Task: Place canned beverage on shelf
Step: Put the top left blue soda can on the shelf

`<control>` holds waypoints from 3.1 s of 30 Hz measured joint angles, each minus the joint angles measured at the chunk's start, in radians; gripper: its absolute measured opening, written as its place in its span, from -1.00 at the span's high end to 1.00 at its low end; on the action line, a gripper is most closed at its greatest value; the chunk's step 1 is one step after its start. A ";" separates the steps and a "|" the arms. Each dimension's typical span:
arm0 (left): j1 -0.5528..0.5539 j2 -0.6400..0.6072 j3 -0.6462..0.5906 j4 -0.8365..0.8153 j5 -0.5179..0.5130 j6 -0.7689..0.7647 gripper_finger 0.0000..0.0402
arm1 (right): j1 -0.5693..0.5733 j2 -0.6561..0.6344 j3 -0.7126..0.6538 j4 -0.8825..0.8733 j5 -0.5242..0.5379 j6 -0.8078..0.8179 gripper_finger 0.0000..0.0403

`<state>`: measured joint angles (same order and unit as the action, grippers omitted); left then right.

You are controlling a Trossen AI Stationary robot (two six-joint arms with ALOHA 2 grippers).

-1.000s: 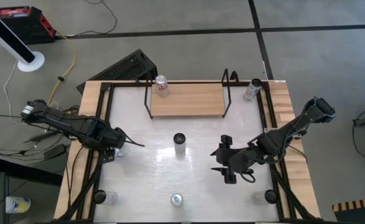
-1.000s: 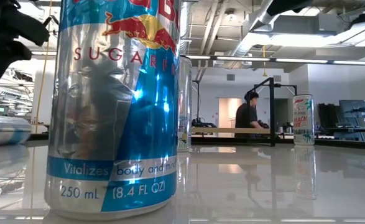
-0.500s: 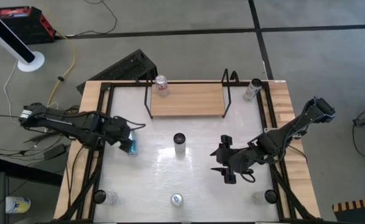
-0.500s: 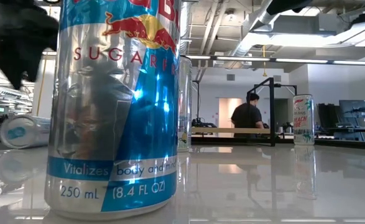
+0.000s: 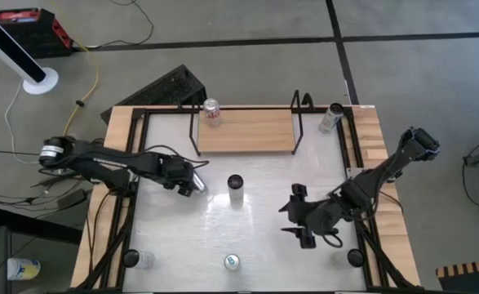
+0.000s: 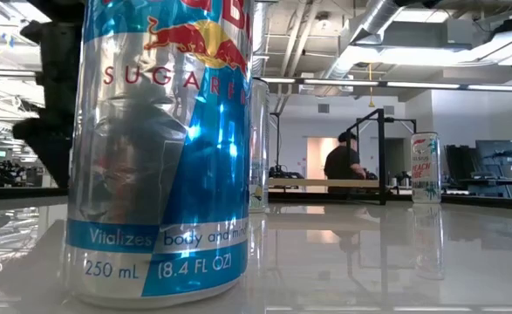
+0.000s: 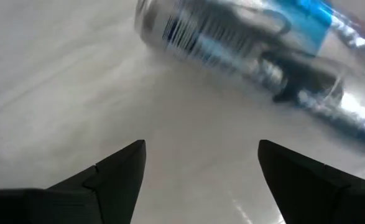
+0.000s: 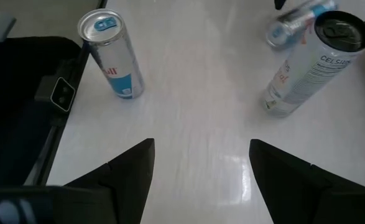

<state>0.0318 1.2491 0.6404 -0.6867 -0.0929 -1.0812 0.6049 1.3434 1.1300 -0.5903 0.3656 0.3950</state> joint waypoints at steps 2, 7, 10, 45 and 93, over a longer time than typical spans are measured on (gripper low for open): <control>0.011 0.030 0.005 0.022 0.023 0.024 -0.47 | 0.005 0.000 0.000 0.001 0.000 0.000 -0.42; 0.020 0.062 0.003 0.018 0.121 0.143 -0.47 | 0.011 0.000 0.000 0.000 0.000 0.005 -0.42; 0.009 0.049 0.007 0.006 0.138 0.192 -0.47 | 0.010 0.000 0.000 -0.001 0.001 0.003 -0.42; 0.046 0.145 0.205 0.301 -0.073 1.696 -0.47 | -0.037 0.000 -0.001 0.001 0.003 -0.011 -0.42; -0.137 -0.056 0.319 0.162 0.041 1.190 -0.01 | -0.065 0.022 0.001 0.197 0.002 -0.098 -0.42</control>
<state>-0.1051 1.1929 0.9591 -0.5242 -0.0524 0.1085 0.5401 1.3650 1.1305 -0.3931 0.3676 0.2970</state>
